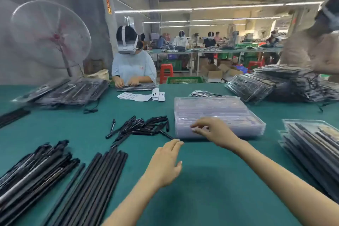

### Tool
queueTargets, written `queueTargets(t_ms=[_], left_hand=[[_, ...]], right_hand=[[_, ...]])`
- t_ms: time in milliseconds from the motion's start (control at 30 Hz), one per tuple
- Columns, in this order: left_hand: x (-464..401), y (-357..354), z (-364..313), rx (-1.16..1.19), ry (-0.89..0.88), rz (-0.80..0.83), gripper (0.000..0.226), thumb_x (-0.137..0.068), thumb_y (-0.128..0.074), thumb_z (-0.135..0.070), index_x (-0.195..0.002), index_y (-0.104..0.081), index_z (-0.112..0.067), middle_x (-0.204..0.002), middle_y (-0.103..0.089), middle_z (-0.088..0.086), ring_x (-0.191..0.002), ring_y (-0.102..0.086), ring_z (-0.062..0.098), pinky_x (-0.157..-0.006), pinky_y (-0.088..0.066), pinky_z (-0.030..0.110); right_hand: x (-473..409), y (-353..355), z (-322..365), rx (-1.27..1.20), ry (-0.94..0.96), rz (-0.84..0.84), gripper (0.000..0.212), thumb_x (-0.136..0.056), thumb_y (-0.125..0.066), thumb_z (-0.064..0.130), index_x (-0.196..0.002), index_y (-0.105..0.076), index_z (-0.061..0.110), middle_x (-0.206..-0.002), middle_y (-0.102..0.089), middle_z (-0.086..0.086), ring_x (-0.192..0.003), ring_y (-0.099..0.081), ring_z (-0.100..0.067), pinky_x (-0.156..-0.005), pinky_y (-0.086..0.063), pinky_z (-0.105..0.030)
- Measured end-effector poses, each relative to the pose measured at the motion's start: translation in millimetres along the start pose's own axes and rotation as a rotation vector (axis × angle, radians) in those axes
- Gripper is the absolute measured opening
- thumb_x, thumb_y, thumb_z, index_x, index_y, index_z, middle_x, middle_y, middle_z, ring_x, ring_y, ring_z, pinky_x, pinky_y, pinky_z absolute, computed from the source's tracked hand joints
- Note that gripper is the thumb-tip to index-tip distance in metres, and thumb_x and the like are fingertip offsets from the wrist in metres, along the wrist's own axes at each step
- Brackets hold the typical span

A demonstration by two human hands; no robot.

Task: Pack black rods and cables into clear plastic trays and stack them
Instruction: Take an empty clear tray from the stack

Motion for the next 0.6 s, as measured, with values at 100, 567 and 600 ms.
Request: queueTargets(t_ms=[100,567,600], left_hand=[[-30.7,-16.5,19.6,0.049,0.075,0.001,0.066,-0.096,-0.045,-0.025,-0.152,-0.011,-0.016,-0.160,-0.006,-0.005,-0.144,-0.016,0.011,-0.115,-0.015,0.026],[-91.7,-57.4,49.4,-0.003,0.082,-0.108,0.073,-0.094,-0.041,-0.018,-0.153,0.001,-0.016,-0.160,0.005,-0.006,-0.146,0.001,0.007,-0.116,-0.005,0.024],[-92.8,-58.4,49.4,-0.001,0.080,-0.118,0.074,-0.094,-0.041,-0.018,-0.153,0.003,-0.017,-0.160,0.007,-0.006,-0.145,0.002,0.007,-0.117,-0.004,0.025]], right_hand=[[-47.6,-19.6,-28.8,0.250,-0.103,0.057,0.033,-0.094,-0.058,0.037,-0.119,-0.066,0.018,-0.124,-0.061,0.000,-0.114,-0.056,-0.020,-0.093,-0.043,-0.033],[-109.5,-51.0,-99.2,0.136,-0.110,0.227,0.015,-0.079,-0.077,0.029,-0.088,-0.078,0.017,-0.084,-0.072,0.003,-0.067,-0.055,0.001,-0.056,-0.036,-0.007],[-109.7,-50.6,-102.6,0.065,-0.126,0.234,0.016,-0.079,-0.077,0.028,-0.088,-0.078,0.015,-0.083,-0.073,0.002,-0.066,-0.055,0.004,-0.057,-0.037,-0.005]])
Point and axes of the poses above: each hand's wrist, its own x-axis away from the middle knuckle, its own y-axis out of the back of the hand, z = x × y, the point moved 7 cm from there along -x, towards the middle knuckle
